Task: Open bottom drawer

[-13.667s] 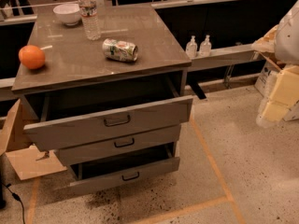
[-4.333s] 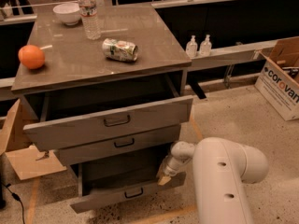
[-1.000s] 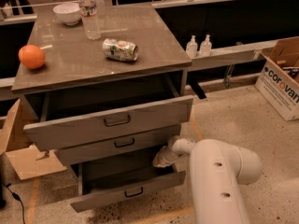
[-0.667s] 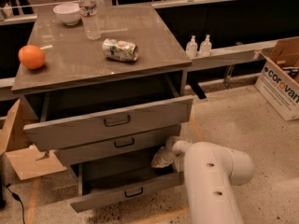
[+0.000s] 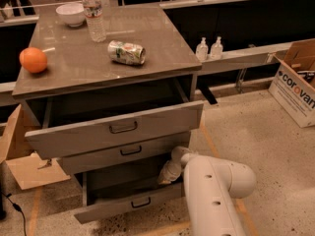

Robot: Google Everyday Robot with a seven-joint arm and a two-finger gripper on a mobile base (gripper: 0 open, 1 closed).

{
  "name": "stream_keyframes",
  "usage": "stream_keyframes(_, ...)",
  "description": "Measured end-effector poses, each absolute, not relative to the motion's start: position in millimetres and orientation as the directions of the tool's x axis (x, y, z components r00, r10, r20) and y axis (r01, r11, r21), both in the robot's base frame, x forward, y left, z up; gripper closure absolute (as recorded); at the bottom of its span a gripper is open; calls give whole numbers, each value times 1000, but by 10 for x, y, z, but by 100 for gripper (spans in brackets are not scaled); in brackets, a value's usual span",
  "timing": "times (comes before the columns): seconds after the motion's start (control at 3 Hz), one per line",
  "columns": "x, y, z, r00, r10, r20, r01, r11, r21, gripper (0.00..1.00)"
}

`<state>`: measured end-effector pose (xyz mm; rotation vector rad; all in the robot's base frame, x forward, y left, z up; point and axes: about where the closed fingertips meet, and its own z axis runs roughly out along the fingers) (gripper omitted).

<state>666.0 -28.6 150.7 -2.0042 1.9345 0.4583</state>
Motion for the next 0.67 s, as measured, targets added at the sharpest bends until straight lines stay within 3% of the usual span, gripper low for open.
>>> stream_keyframes(0.67,6095,-313,1219,-59,-901,-431,-987,-11,157,100)
